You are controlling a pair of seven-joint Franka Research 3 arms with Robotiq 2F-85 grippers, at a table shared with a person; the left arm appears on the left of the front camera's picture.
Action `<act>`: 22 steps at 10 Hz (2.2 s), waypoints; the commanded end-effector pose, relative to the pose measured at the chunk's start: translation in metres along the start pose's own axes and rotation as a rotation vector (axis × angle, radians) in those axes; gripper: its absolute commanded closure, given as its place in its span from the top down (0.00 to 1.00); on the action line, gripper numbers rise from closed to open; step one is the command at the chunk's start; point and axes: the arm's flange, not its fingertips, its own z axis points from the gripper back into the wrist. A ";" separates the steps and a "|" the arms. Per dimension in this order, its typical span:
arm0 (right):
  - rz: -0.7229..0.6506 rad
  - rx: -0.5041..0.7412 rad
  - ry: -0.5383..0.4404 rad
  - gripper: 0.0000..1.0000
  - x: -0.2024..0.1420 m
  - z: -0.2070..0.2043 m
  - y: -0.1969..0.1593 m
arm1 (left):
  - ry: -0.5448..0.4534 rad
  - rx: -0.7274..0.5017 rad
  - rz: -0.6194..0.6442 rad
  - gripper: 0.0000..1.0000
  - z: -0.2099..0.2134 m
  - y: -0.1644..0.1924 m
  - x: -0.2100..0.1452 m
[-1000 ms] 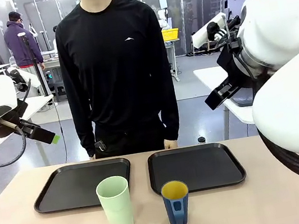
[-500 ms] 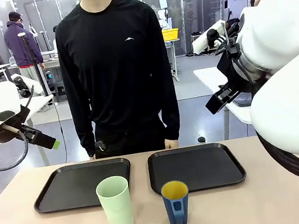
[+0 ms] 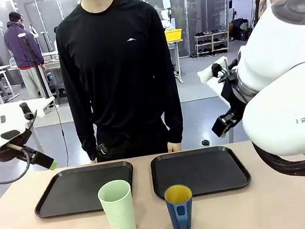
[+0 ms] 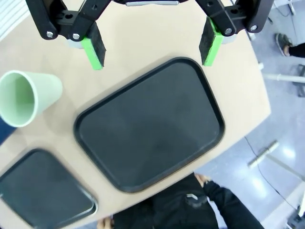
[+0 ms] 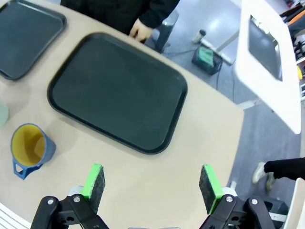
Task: Sort and store the cups by type.
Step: Pick up the Reusable plastic cup.
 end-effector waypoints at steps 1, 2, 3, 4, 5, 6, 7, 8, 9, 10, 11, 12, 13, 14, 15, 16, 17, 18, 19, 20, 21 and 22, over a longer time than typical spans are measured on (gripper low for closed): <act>-0.033 0.073 0.027 1.00 -0.004 -0.033 0.001 | 0.034 -0.013 0.021 1.00 -0.029 0.005 -0.008; -0.047 0.093 0.044 1.00 -0.006 -0.048 0.002 | 0.047 -0.023 0.029 1.00 -0.043 0.005 -0.011; -0.062 0.111 0.058 1.00 -0.009 -0.063 0.003 | 0.059 -0.027 0.049 1.00 -0.056 0.008 -0.014; -0.072 0.121 0.076 1.00 -0.011 -0.078 0.003 | 0.063 -0.031 0.063 1.00 -0.068 0.011 -0.016; -0.075 0.121 0.095 1.00 -0.012 -0.094 0.001 | 0.066 -0.026 0.075 1.00 -0.079 0.014 -0.020; -0.076 0.129 0.105 1.00 -0.014 -0.103 0.003 | 0.067 -0.034 0.092 1.00 -0.085 0.015 -0.023; -0.082 0.139 0.113 1.00 -0.015 -0.108 0.004 | 0.071 -0.038 0.104 1.00 -0.088 0.015 -0.026; -0.080 0.140 0.116 1.00 -0.016 -0.111 0.004 | 0.069 -0.036 0.102 1.00 -0.089 0.015 -0.027; -0.086 0.135 0.117 1.00 -0.017 -0.113 0.004 | 0.068 -0.032 0.106 1.00 -0.091 0.016 -0.027; -0.094 0.125 0.120 1.00 -0.018 -0.114 0.003 | 0.067 -0.032 0.099 1.00 -0.091 0.016 -0.027; -0.099 0.121 0.122 1.00 -0.018 -0.113 0.003 | 0.064 -0.031 0.096 1.00 -0.091 0.015 -0.027; -0.099 0.130 0.120 1.00 -0.019 -0.113 0.003 | 0.064 -0.031 0.087 1.00 -0.092 0.015 -0.027; -0.081 0.121 0.136 1.00 -0.020 -0.112 0.005 | 0.086 -0.029 0.099 1.00 -0.088 0.012 -0.028; -0.081 0.121 0.136 1.00 -0.020 -0.112 0.005 | 0.086 -0.029 0.099 1.00 -0.088 0.012 -0.028; -0.081 0.121 0.136 1.00 -0.020 -0.112 0.005 | 0.086 -0.029 0.099 1.00 -0.088 0.012 -0.028; -0.081 0.121 0.136 1.00 -0.020 -0.112 0.005 | 0.086 -0.029 0.099 1.00 -0.088 0.012 -0.028; -0.081 0.121 0.136 1.00 -0.020 -0.112 0.005 | 0.086 -0.029 0.099 1.00 -0.088 0.012 -0.028; -0.081 0.121 0.136 1.00 -0.020 -0.112 0.005 | 0.086 -0.029 0.099 1.00 -0.088 0.012 -0.028; -0.081 0.121 0.136 1.00 -0.020 -0.112 0.005 | 0.086 -0.029 0.099 1.00 -0.088 0.012 -0.028; -0.081 0.121 0.136 1.00 -0.020 -0.112 0.005 | 0.086 -0.029 0.099 1.00 -0.088 0.012 -0.028; -0.081 0.121 0.136 1.00 -0.020 -0.112 0.005 | 0.086 -0.029 0.099 1.00 -0.088 0.012 -0.028; -0.081 0.121 0.136 1.00 -0.020 -0.112 0.005 | 0.086 -0.029 0.099 1.00 -0.088 0.012 -0.028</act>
